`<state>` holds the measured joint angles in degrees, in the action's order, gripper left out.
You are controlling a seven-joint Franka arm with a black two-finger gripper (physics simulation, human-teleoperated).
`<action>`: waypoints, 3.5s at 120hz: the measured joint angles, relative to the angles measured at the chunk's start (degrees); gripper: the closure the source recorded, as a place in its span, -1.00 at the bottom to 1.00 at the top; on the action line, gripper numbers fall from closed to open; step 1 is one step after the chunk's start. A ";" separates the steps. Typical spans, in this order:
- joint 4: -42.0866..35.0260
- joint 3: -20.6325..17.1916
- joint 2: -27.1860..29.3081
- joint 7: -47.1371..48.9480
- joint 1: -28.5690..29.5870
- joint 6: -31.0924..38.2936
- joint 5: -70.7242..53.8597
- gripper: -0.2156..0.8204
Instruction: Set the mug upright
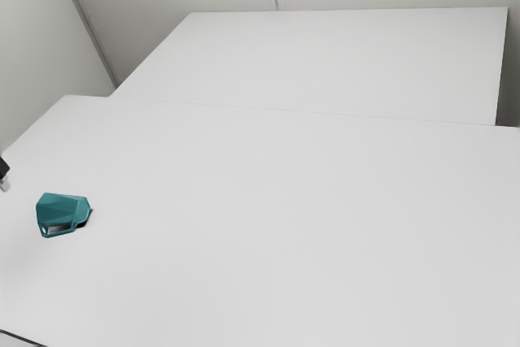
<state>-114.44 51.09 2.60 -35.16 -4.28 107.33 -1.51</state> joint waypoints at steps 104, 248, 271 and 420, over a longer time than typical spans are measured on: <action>13.41 -3.23 -27.99 -27.49 17.60 -0.74 37.58 -0.58; 18.30 -10.49 -35.14 -44.01 28.94 -10.59 50.16 -0.58; 18.27 -10.44 -36.49 -45.68 29.89 -12.34 52.74 -0.58; 17.78 -9.62 -40.33 -49.67 31.38 -25.89 60.66 -0.58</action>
<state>-96.66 41.47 -37.73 -84.83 27.10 81.44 59.15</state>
